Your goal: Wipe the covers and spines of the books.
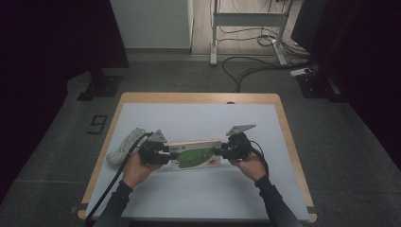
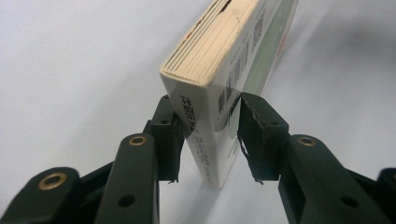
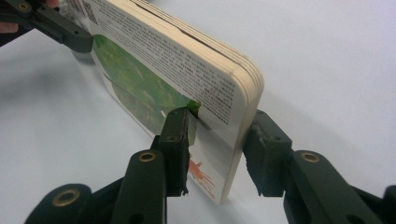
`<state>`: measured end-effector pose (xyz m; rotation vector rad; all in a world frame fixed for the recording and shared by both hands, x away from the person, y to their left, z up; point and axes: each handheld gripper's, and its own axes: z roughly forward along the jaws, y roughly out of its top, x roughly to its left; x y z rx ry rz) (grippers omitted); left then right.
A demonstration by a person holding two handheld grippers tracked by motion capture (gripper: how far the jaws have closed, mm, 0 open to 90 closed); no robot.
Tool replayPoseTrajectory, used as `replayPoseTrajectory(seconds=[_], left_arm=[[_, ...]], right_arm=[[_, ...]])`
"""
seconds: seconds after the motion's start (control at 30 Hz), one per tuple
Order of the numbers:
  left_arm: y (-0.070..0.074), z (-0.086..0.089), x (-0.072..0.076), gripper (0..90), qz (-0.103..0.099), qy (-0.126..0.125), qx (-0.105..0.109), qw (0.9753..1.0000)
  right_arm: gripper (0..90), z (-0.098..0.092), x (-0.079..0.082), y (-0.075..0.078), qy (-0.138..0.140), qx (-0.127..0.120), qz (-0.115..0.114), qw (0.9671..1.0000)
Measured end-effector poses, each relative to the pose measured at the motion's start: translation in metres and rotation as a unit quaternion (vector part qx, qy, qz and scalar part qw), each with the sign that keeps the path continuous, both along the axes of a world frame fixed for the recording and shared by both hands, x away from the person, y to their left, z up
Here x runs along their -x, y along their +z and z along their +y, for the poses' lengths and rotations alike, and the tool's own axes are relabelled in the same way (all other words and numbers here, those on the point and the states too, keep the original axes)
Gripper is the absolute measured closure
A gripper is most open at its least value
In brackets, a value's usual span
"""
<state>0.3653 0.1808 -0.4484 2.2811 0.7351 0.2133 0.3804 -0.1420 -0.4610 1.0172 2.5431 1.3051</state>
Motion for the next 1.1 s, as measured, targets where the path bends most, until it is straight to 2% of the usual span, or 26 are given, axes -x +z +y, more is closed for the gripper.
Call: replayPoseTrajectory(seconds=[0.13, 0.33, 0.5, 0.77, 1.1], left_arm=[[0.001, 0.001, -0.005, 60.6, -0.008, 0.007, -0.004, 0.9999], [0.002, 0.004, -0.012, 60.5, -0.018, 0.017, -0.01, 0.9996], [0.0, 0.005, -0.013, 60.1, -0.018, 0.018, -0.016, 0.9995], [0.001, 0.004, -0.008, 59.5, -0.021, 0.014, -0.022, 0.9994], [0.002, 0.002, 0.0, 56.1, -0.017, 0.012, -0.012, 0.9997]], right_arm=[[61.2, 0.003, -0.003, 0.002, -0.004, 0.006, -0.006, 1.0], [61.0, 0.011, -0.008, 0.005, -0.006, 0.024, -0.032, 0.9992], [60.3, 0.014, -0.011, 0.003, -0.008, 0.026, -0.036, 0.999], [57.4, 0.01, -0.006, 0.003, -0.007, 0.003, -0.032, 0.9995], [55.3, 0.001, 0.003, 0.005, -0.001, -0.001, -0.033, 0.9995]])
